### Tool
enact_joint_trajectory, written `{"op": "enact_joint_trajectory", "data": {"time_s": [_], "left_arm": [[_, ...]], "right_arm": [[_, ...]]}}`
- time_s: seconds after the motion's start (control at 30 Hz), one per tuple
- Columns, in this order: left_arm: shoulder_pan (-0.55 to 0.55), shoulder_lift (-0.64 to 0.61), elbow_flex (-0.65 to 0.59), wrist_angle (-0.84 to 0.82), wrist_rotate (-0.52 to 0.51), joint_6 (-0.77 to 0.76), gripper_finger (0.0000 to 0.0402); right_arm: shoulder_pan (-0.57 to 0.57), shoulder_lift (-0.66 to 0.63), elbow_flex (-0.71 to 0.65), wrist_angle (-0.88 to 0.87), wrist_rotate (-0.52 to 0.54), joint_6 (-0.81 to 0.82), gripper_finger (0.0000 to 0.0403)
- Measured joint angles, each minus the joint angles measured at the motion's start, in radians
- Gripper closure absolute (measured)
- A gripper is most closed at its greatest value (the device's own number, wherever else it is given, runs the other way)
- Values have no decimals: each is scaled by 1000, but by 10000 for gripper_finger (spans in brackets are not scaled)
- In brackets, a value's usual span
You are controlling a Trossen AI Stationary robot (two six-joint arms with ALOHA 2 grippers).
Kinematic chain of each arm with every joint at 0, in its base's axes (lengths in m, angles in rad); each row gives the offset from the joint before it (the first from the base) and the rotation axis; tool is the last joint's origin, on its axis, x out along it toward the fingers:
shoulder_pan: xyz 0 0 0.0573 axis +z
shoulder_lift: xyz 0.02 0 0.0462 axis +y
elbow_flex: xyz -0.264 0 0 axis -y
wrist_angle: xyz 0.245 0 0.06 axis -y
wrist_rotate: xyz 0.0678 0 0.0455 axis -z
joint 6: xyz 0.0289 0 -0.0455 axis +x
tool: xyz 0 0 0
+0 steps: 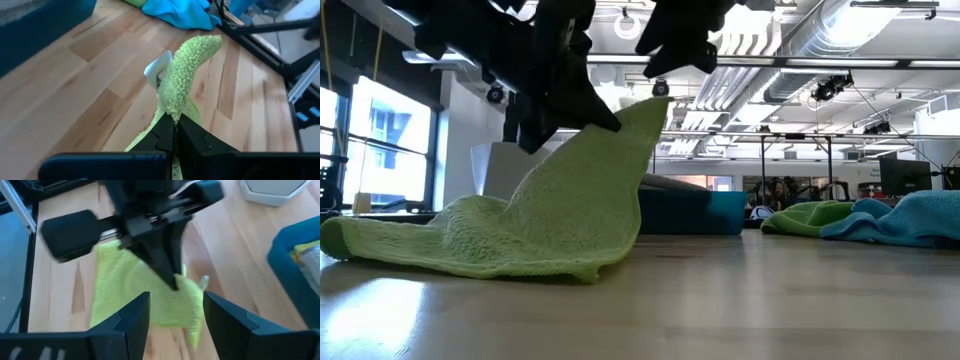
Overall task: Fold microfiber towels
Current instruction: Fold the bottom green microfiber towel
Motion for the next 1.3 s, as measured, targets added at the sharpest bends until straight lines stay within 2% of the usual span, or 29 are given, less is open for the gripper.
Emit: {"op": "enact_joint_trajectory", "data": {"time_s": [0.23,0.43,0.73,0.9,1.07,1.3], "left_arm": [[-25,0,0,1,-96,-103,401],[-40,0,0,82,-199,-123,401],[-86,0,0,287,-306,121,401],[-94,0,1,314,-371,168,401],[-90,0,1,316,-375,190,401],[-90,0,1,372,-374,242,401]], "right_arm": [[-50,-94,0,-103,-22,-77,231],[-53,-152,0,-135,37,-81,246],[-40,-157,0,-107,45,-79,244],[-40,-157,0,-100,19,-96,234],[-33,-154,0,-50,-19,-96,204],[-36,-108,0,-24,22,-56,186]]}}
